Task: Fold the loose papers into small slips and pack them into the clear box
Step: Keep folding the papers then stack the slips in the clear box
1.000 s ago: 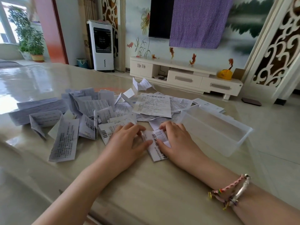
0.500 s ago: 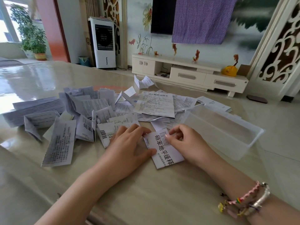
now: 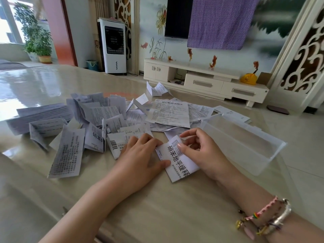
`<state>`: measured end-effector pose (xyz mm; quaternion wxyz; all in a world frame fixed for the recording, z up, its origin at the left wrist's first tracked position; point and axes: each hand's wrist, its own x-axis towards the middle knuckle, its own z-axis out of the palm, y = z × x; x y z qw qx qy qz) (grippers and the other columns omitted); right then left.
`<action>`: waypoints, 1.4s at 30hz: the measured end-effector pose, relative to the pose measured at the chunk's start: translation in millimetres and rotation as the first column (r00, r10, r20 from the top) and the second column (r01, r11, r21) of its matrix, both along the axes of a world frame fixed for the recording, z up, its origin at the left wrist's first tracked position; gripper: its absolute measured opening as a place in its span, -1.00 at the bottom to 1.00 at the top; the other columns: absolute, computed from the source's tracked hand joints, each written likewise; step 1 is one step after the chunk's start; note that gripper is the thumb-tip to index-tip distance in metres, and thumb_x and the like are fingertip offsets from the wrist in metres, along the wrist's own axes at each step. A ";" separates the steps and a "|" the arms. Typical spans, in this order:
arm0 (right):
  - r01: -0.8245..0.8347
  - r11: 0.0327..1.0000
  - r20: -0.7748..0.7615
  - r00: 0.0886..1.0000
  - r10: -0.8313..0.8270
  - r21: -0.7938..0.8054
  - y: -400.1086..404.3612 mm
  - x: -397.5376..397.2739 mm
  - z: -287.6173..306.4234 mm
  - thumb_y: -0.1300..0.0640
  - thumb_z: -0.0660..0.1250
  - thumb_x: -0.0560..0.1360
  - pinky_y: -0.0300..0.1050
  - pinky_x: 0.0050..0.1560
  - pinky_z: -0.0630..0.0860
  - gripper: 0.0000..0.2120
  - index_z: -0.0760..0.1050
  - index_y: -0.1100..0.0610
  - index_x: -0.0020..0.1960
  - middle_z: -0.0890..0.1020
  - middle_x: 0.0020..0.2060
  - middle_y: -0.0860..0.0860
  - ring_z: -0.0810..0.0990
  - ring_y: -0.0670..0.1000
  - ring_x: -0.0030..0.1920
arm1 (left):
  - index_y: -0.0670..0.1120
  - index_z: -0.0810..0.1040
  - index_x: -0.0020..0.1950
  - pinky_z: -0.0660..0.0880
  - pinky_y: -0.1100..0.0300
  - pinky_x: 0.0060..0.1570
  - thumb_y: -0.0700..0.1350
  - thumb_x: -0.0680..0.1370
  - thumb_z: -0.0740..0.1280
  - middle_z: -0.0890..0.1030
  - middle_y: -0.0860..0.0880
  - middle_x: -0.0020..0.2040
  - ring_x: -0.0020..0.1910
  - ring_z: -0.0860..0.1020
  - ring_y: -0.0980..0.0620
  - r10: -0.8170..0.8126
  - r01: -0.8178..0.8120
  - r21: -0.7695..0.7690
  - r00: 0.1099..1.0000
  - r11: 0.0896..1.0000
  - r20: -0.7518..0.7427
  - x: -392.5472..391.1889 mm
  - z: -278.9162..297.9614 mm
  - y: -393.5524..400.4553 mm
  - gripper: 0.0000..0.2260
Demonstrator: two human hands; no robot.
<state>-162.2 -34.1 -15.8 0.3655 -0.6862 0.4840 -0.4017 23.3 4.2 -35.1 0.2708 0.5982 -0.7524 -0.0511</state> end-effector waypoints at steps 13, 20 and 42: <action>0.014 0.927 -0.293 0.947 -0.133 -0.376 13.8 -3.8 0.7 0.15 0.44 0.45 -0.56 -0.04 0.27 -0.74 0.55 -0.12 0.08 0.53 -0.01 -0.20 0.47 -0.19 0.05 | 0.14 0.36 0.31 0.26 0.19 0.22 0.31 0.48 0.19 0.33 0.20 0.21 0.05 0.17 0.14 0.012 -0.011 -0.048 1.000 0.999 0.019 -2.1 2.6 5.6 -0.53; 0.038 0.993 -0.247 0.967 -0.064 -0.108 3.1 4.2 0.5 0.01 0.38 0.51 -0.36 -0.25 0.41 -0.85 0.47 0.07 -0.10 0.61 -0.23 -0.06 0.56 -0.10 -0.22 | 0.15 0.36 0.27 0.26 0.19 0.21 0.30 0.47 0.21 0.38 0.20 0.15 0.04 0.19 0.14 0.004 -0.004 -0.062 1.000 0.998 0.004 -3.1 3.0 6.5 -0.56; 0.071 0.966 -0.739 0.632 -0.235 -0.247 -6.4 29.0 4.5 -0.03 0.11 0.60 -0.07 -0.25 0.35 -0.81 0.30 0.08 -0.06 0.59 -0.11 0.08 0.49 0.14 -0.14 | 0.19 0.43 0.34 0.16 0.21 0.25 0.24 0.56 0.16 0.26 0.23 0.23 0.08 0.13 0.13 0.021 -0.018 -0.030 0.994 0.999 0.108 -7.3 6.5 6.8 -0.62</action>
